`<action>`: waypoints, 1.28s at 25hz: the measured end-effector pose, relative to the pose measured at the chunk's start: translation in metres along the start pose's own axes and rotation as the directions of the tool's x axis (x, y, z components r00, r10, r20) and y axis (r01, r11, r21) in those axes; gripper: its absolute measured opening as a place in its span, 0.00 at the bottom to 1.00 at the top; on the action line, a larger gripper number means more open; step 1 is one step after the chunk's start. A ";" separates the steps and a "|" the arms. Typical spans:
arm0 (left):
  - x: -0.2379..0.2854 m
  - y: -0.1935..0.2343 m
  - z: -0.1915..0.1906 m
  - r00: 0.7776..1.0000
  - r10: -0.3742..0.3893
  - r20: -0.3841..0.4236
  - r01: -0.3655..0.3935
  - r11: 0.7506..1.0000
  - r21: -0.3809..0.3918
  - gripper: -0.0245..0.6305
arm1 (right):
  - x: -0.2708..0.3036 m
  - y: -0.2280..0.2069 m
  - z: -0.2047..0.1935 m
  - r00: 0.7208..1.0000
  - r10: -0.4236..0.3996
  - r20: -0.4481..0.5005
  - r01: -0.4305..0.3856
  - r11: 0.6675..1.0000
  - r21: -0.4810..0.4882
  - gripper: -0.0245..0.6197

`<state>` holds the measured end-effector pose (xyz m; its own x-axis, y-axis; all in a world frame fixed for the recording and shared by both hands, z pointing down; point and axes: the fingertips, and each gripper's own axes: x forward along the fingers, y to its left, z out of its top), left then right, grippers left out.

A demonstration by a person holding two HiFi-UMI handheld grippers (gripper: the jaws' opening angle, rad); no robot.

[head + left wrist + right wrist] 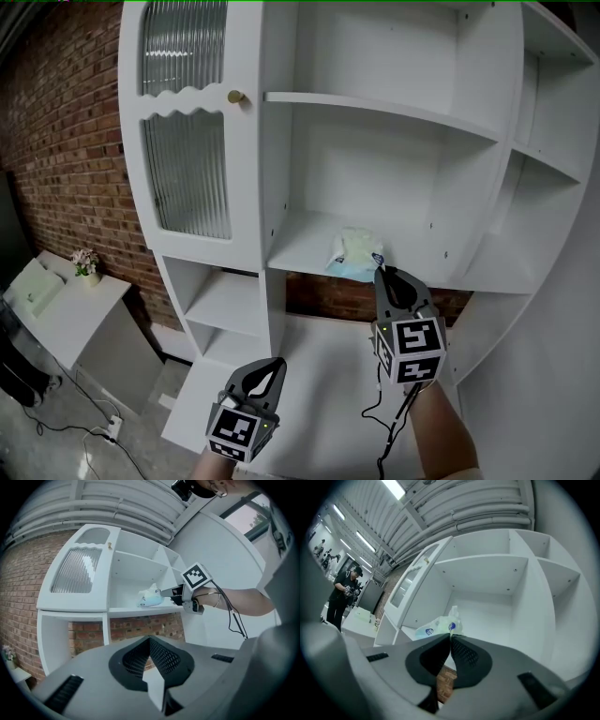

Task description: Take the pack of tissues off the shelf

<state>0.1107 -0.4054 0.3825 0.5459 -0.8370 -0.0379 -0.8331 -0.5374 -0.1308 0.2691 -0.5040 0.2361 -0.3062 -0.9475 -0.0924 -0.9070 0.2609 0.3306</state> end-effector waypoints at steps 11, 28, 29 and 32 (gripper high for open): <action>-0.009 -0.005 -0.015 0.999 -0.027 -0.022 0.027 0.999 -0.030 0.06 | -0.075 0.031 -0.032 0.997 -0.064 0.051 0.062 0.997 0.034 0.06; -0.010 -0.016 -0.030 0.996 -0.083 -0.045 0.081 0.996 -0.040 0.06 | -0.137 0.093 -0.152 0.991 0.002 -0.135 0.020 0.986 0.166 0.06; -0.009 -0.017 -0.030 0.995 -0.084 -0.046 0.082 0.996 -0.042 0.06 | -0.138 0.094 -0.154 0.990 0.000 -0.141 0.024 0.985 0.173 0.06; -0.006 -0.018 -0.032 0.995 -0.090 -0.047 0.088 0.995 -0.043 0.06 | -0.138 0.097 -0.157 0.990 0.013 -0.140 0.013 0.982 0.187 0.06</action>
<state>0.1196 -0.3935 0.4166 0.6141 -0.7889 0.0210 -0.7846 -0.6132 -0.0911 0.2691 -0.3767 0.4281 -0.2749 -0.9604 0.0443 -0.9490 0.2785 0.1477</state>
